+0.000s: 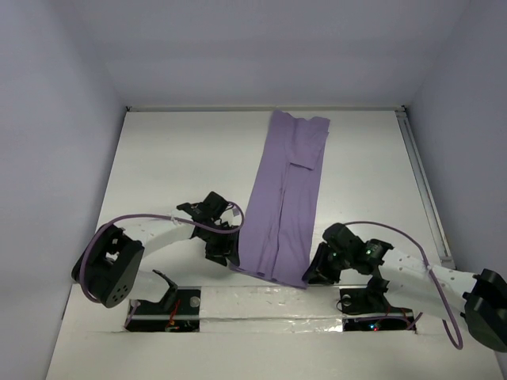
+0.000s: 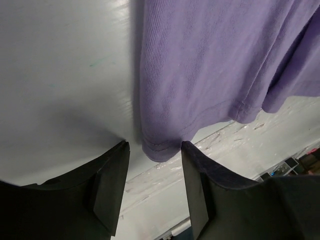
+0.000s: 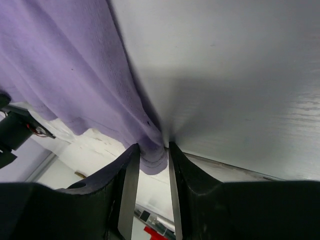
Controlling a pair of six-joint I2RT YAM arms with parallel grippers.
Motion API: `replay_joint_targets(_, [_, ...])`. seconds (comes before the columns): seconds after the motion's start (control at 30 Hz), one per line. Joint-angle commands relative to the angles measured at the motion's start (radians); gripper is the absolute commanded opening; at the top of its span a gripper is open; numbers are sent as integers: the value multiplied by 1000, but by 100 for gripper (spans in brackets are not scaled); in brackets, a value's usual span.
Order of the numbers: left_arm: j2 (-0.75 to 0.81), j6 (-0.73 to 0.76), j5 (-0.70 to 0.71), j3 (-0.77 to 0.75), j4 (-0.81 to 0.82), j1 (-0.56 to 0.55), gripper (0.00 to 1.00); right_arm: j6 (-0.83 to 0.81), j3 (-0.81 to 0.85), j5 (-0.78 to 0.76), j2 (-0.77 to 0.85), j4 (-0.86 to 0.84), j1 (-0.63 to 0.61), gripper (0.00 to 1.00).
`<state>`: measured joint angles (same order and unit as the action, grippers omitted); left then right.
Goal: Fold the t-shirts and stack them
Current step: Grab the bottom of the folded rectangular tshirt with both arms
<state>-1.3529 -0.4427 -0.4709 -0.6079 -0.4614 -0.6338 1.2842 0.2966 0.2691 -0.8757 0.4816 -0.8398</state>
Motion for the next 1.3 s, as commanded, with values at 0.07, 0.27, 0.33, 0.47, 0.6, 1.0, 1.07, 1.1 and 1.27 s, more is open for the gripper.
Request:
replay_joint_targets(0.07, [-8, 15, -28, 25, 0, -15, 39, 13, -10, 56, 7, -6, -10, 37])
replay_joint_targets(0.27, [-22, 15, -34, 16, 7, -15, 34, 49, -60, 84, 29, -64, -19, 39])
replay_joint_targets(0.33, [-20, 13, -35, 16, 12, -15, 31, 55, -65, 96, 3, -109, -19, 36])
replay_joint_targets(0.47, [-15, 16, -40, 20, 10, -15, 21, 43, -42, 47, -31, -109, -28, 16])
replay_joint_targets(0.6, [0, 15, -32, 11, 12, -15, 0, 44, -33, 22, -9, -113, -28, 4])
replay_joint_targets(1.0, [58, -13, 44, -269, -140, 0, 0, -49, 281, -232, 156, 274, 0, 0])
replay_joint_targets(1.07, [19, -30, 114, -414, -115, 11, 0, -145, 338, -315, 124, 291, 53, 0])
replay_joint_targets(1.1, [-35, -28, 148, -467, -118, 11, 0, -181, 392, -336, 78, 282, 109, 0])
replay_joint_targets(1.27, [-219, -7, 274, -713, -86, 60, 0, -469, 522, -341, -138, 97, 346, 0])
